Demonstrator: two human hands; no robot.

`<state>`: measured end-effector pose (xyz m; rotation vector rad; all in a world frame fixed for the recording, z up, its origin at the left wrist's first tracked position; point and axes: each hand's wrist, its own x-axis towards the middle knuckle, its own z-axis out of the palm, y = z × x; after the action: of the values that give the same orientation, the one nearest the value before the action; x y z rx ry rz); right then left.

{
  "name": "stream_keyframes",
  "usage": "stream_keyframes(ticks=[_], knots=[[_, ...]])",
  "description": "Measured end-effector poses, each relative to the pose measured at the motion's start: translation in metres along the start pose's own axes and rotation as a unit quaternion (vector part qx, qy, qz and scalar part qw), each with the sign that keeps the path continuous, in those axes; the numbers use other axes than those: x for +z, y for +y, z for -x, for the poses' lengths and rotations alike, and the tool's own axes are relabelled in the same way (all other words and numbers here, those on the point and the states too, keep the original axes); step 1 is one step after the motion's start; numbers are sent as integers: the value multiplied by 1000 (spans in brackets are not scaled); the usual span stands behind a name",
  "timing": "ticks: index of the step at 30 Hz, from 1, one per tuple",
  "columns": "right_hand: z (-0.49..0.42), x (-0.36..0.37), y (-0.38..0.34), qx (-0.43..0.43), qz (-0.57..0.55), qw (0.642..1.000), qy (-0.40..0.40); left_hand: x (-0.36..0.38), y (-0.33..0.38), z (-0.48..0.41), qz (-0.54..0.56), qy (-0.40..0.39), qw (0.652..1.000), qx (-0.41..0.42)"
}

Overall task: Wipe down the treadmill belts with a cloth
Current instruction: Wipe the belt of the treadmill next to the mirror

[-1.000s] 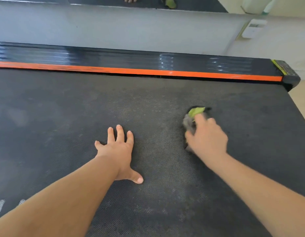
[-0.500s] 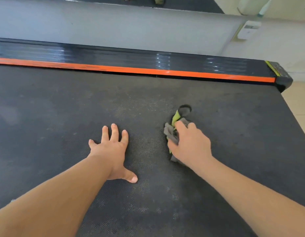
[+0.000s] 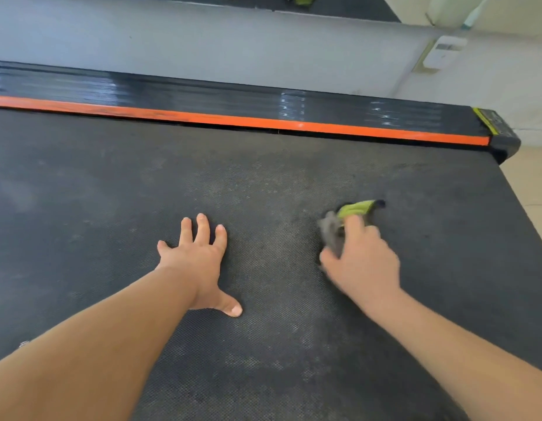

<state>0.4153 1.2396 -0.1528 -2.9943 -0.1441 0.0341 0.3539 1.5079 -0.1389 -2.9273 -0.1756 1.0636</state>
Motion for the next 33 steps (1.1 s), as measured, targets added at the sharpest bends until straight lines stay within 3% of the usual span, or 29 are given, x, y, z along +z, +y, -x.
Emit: stream_keyframes(ticks=[3,4,6,9,11,13,16,18,20,23,26,28,33], knots=[[35,10,-45,-190,-11,978,-83,2,-1,1,-2,3,1000,2],[31,8,-43,-219,-24,971,-98,3,-2,0,-2,6,1000,1],[4,4,-20,-168,-43,980,-92,4,-3,-1,-1,9,1000,4],[-48,-6,39,27,-36,998,-33,4,-3,-1,3,10,1000,6],[-57,-10,51,96,-36,995,10,5,-3,-2,1,11,1000,4],[-41,-4,28,60,1,998,22,4,-3,-2,3,8,1000,6],[8,11,-28,-120,7,992,-43,4,-3,-2,2,12,1000,7],[17,11,-37,-182,-16,980,-73,4,-2,-1,1,7,1000,7],[-6,6,-17,-125,-33,989,-72,3,-3,-1,2,6,1000,7],[-50,0,26,25,-29,999,-19,3,-3,0,7,5,1000,8],[-52,2,24,54,-33,997,33,3,-3,-2,3,7,1000,8],[-30,8,-6,15,-15,999,30,2,-2,0,-2,3,1000,9],[5,31,-66,-269,-46,962,-17,1,-1,-2,-7,1,1000,5]])
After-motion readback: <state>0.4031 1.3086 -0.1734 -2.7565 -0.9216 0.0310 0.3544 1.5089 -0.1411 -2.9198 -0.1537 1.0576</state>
